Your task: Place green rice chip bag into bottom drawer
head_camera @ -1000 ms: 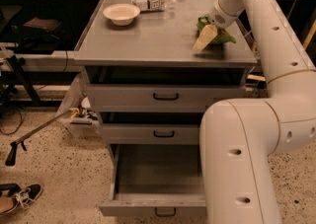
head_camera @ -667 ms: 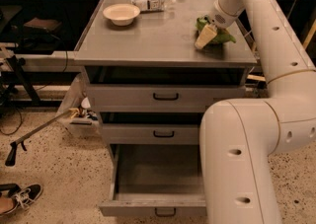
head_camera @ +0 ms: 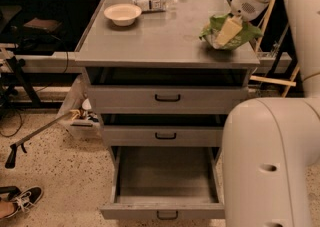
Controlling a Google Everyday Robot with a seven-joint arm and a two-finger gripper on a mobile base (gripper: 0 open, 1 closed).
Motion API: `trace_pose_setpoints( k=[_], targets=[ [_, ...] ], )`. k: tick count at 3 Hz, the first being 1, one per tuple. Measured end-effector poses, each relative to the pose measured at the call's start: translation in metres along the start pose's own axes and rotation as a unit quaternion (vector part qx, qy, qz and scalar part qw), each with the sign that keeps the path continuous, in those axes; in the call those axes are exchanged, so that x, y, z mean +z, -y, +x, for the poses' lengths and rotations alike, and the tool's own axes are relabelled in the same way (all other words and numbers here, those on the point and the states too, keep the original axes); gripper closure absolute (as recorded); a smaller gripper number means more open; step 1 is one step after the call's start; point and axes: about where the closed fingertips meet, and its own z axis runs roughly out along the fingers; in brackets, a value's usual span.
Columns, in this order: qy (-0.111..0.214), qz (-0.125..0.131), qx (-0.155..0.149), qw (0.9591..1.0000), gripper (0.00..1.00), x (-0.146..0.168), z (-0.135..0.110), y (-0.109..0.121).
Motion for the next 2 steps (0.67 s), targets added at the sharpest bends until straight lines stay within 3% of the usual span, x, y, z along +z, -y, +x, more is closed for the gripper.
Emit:
trace_pose_setpoints(
  k=[1,2],
  targets=[
    [-0.053,0.018,-0.056,0.9969,1.00,-0.071,0.027,-0.020],
    [-0.097,0.046,-0.083,0.9908,1.00,-0.145,0.071,-0.047]
  ],
)
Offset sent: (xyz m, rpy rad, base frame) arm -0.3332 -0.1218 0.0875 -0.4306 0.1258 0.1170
